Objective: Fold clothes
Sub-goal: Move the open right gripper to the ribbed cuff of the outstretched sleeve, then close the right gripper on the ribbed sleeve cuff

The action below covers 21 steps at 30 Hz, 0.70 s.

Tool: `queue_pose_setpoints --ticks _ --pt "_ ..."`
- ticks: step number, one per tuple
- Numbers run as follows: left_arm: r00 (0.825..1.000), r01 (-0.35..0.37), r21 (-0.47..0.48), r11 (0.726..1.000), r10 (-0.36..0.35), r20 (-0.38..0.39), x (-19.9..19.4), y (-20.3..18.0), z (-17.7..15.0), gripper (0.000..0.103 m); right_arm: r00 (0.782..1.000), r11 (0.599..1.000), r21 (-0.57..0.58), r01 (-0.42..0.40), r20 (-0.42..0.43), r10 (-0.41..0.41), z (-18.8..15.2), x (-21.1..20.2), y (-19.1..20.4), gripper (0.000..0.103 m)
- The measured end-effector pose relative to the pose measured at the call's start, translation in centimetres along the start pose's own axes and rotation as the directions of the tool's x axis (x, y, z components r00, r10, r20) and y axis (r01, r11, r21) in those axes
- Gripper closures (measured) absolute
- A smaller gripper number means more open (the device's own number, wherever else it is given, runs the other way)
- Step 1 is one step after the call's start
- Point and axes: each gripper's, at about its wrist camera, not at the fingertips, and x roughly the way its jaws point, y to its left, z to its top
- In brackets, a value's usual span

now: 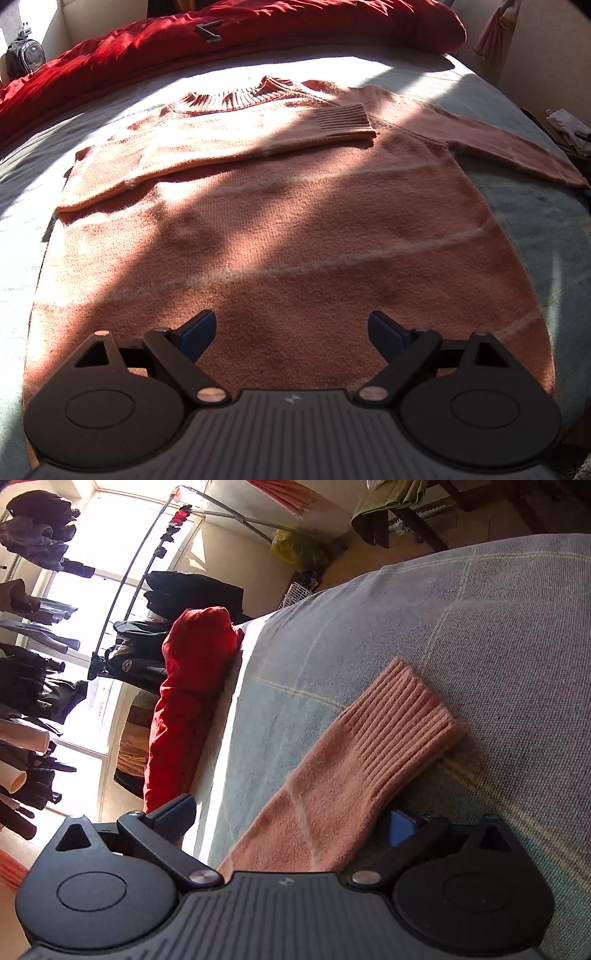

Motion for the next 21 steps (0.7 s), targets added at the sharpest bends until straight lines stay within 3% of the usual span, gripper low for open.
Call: queue_pose_setpoints --ticks 5,11,15,21 --pt "1.000 -0.008 0.001 1.000 0.008 -0.002 0.1 -0.1 0.1 0.014 0.999 1.000 0.009 -0.006 0.031 0.006 0.7 0.7 -0.1 0.000" --pt "1.000 -0.008 0.000 1.000 0.008 -0.011 0.2 -0.1 0.0 0.014 0.998 0.994 -0.108 -0.035 0.046 0.040 -1.6 0.1 0.2 0.000" --pt "1.000 -0.004 0.007 1.000 0.004 -0.008 0.2 -0.3 0.1 0.014 0.995 0.992 -0.103 -0.077 0.062 0.083 -0.5 0.8 0.1 0.000" --pt "1.000 -0.009 -0.002 1.000 0.009 0.001 0.2 -0.2 0.3 0.014 0.996 0.991 -0.114 -0.070 0.044 0.075 -0.3 1.3 0.2 0.000"
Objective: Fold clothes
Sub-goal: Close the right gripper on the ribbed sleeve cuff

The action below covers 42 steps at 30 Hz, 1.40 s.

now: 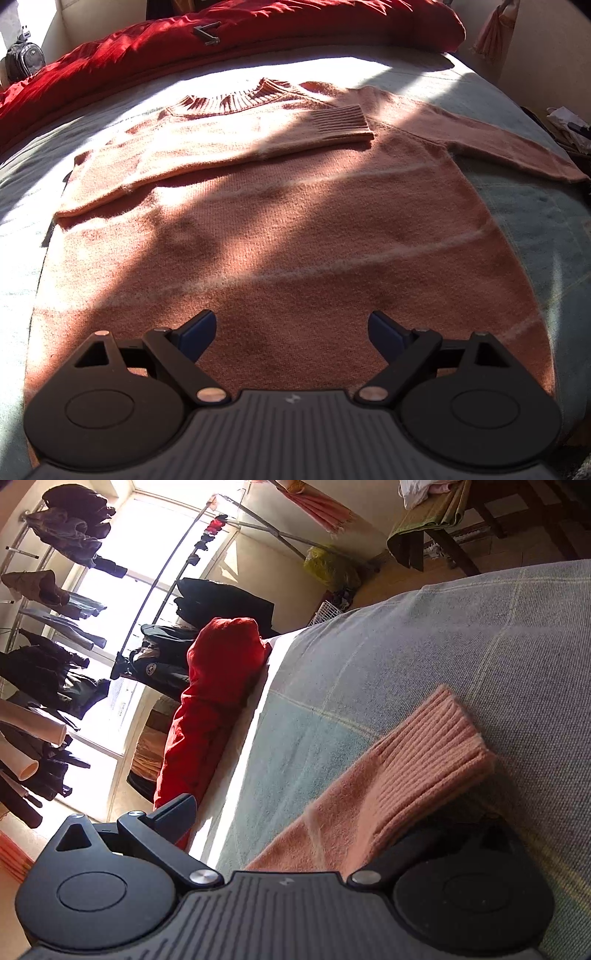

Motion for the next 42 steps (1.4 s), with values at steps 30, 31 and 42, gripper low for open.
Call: queue_pose_setpoints --ticks 30,31,42 --pt "0.997 0.080 0.061 0.995 -0.079 -0.009 1.2 -0.7 1.6 0.014 0.943 0.916 -0.272 0.294 -0.072 -0.324 -2.4 1.0 1.8 0.097" --pt "0.997 0.081 0.067 0.994 -0.081 -0.005 1.1 -0.8 1.6 0.014 0.942 0.912 -0.280 0.299 -0.067 -0.330 -2.6 1.0 1.9 0.097" --pt "0.997 0.071 0.050 0.996 -0.072 0.004 0.9 0.4 0.8 0.014 0.947 0.911 -0.326 0.251 -0.111 -0.301 -2.9 1.2 3.5 0.062"
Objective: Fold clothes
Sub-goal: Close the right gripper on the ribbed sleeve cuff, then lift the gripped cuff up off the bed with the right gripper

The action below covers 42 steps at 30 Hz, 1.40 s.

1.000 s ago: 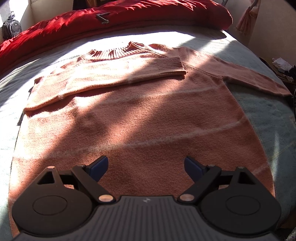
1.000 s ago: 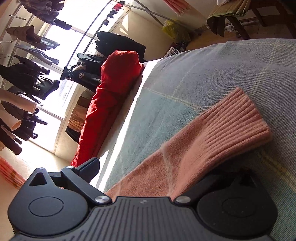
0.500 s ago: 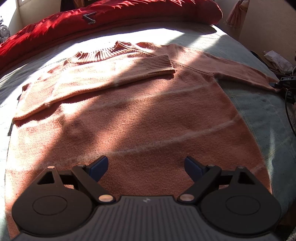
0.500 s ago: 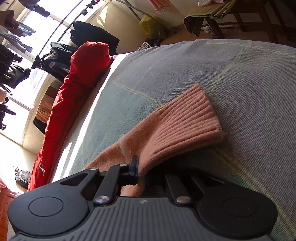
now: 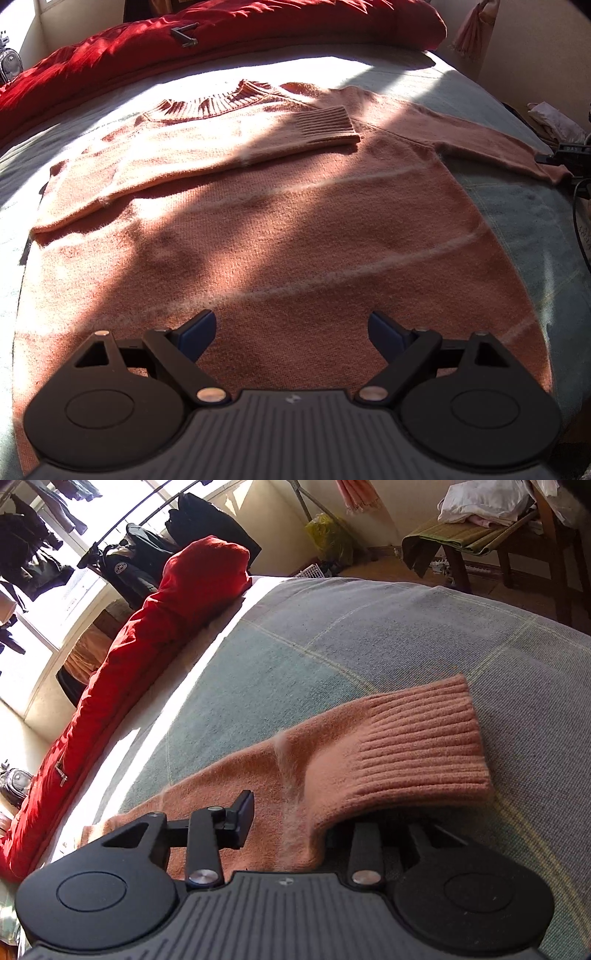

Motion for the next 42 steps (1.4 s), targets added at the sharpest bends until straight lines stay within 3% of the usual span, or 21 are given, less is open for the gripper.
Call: queue_pose_setpoints --ticks 3,4,5,7,11,20,35,42 --pt "1.000 0.003 -0.005 1.000 -0.003 0.002 -0.2 0.2 -0.3 0.014 0.999 0.998 0.049 -0.039 -0.004 0.039 0.5 0.4 -1.0 0.071" --pt "1.000 0.006 -0.006 1.000 -0.006 0.002 -0.2 0.2 -0.4 0.014 0.999 0.996 0.080 -0.042 -0.002 0.043 0.6 0.5 -1.7 0.087" --pt "1.000 0.006 -0.007 1.000 -0.006 0.002 -0.2 0.3 -0.5 0.014 0.999 0.992 0.111 -0.052 0.000 0.053 0.5 0.6 -2.4 0.096" --pt "1.000 0.000 -0.013 1.000 0.001 0.003 -0.3 0.5 -0.5 0.014 0.995 0.982 0.161 -0.097 0.013 0.096 0.2 0.7 -3.6 0.098" --pt "1.000 -0.007 -0.029 1.000 0.007 0.019 -0.7 1.1 -0.6 0.014 0.997 0.982 0.167 -0.083 0.024 0.080 0.0 0.6 -3.2 0.096" --pt "0.998 0.006 -0.074 0.997 -0.001 0.063 -1.6 2.7 -1.4 0.014 0.997 1.000 0.002 0.002 0.072 -0.002 1.0 -2.1 2.1 0.096" --pt "0.992 0.063 -0.055 0.996 -0.057 0.110 -2.5 4.0 -3.3 0.014 0.989 0.979 -0.160 -0.124 0.066 0.136 1.4 -5.1 12.6 0.096" --pt "0.989 0.071 -0.068 0.995 -0.062 0.134 -3.5 5.8 -4.8 0.014 0.987 0.961 -0.237 -0.144 0.042 0.158 1.1 -5.4 18.2 0.095"
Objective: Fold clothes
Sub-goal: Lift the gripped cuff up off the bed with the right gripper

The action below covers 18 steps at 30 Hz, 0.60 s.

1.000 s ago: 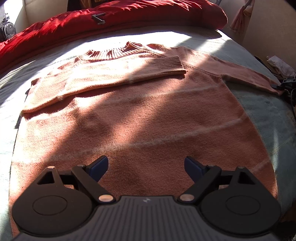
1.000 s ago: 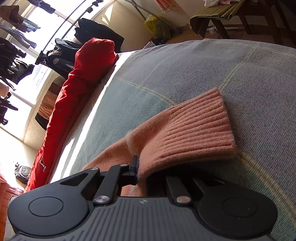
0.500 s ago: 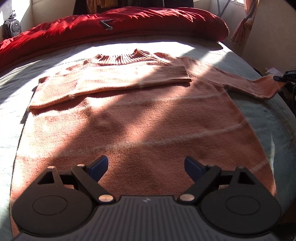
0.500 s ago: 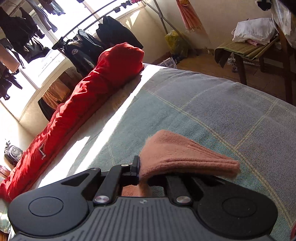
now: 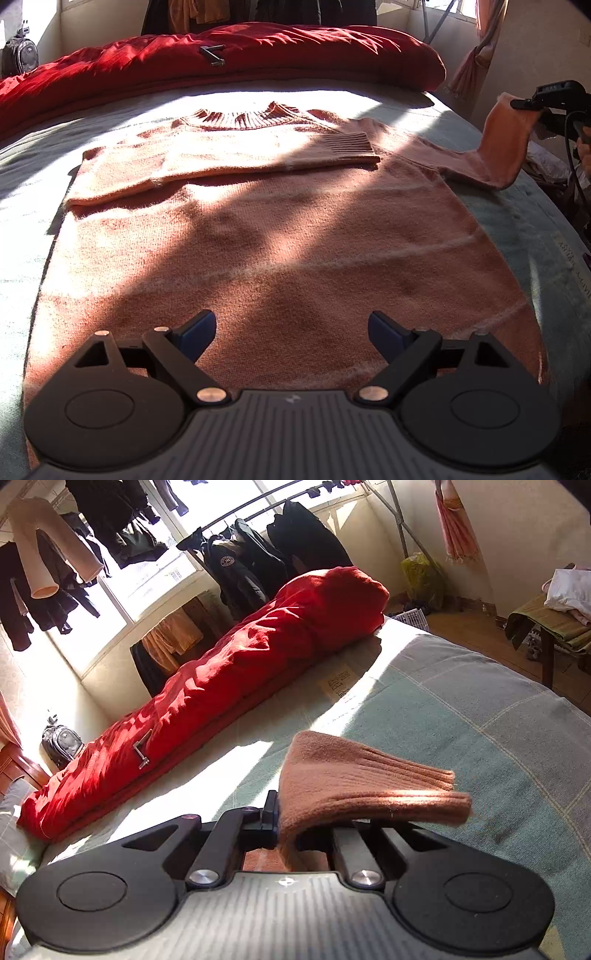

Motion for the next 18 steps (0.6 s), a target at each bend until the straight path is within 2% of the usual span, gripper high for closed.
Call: queue_pose_setpoints --ticks 18 --pt "0.996 0.006 -0.106 0.994 0.003 0.084 -3.3 5.3 -2.7 0.014 0.992 0.979 -0.162 -0.122 -0.039 0.118 0.6 2.6 15.2 0.095"
